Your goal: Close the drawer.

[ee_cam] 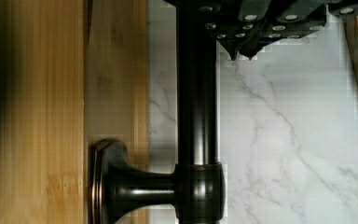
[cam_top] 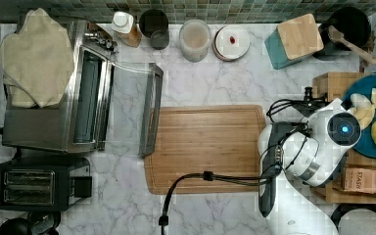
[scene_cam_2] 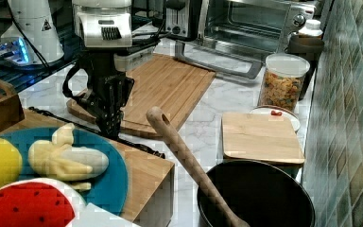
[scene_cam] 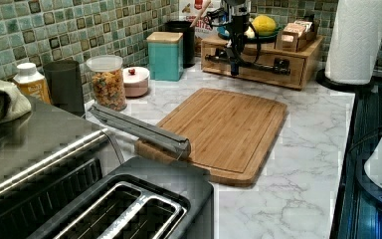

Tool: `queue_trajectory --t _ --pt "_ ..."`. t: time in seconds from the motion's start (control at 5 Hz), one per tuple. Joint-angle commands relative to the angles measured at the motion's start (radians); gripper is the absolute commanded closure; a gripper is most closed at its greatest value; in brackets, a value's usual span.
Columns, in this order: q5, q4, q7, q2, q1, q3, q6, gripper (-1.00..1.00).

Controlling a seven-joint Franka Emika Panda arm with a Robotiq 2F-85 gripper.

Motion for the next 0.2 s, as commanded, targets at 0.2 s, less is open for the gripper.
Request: queue_trajectory --t 0.2 --pt "0.004 0.132 -0.021 -0.014 -0.144 -0.132 0.035 1.0"
